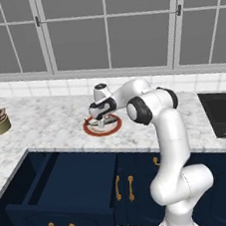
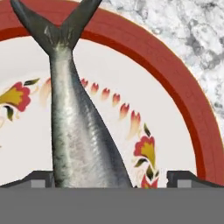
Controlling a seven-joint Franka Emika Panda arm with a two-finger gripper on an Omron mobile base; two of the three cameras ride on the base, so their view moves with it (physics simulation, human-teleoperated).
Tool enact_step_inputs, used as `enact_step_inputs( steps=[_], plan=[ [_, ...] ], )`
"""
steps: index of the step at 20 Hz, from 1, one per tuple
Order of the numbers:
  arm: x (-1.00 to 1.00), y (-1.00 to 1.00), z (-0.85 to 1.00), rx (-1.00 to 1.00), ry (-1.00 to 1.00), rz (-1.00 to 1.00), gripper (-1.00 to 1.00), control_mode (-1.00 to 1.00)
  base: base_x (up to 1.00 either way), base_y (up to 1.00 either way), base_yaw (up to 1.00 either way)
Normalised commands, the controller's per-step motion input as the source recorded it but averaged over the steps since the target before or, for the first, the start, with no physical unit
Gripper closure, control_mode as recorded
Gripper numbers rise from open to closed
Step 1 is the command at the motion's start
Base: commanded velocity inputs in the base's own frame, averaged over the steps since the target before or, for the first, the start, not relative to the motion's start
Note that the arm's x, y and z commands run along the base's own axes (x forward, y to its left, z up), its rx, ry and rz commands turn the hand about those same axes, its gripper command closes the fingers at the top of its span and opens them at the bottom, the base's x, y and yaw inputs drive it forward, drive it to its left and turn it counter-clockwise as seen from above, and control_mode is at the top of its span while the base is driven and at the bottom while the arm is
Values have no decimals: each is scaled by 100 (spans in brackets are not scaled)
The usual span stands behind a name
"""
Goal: Pick up the knife from the drawer and place it on the cutting board. Then place the meat from the plate to the cutting board.
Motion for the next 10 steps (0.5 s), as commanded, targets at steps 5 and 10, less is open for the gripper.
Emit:
enact_step_inputs(
  steps=[5,10],
  plan=[
    [50,10,-42,0,7,1,100,-100,0,0,0],
    [10,15,-62,-2,2,1,100,-100,0,0,0]
  ],
)
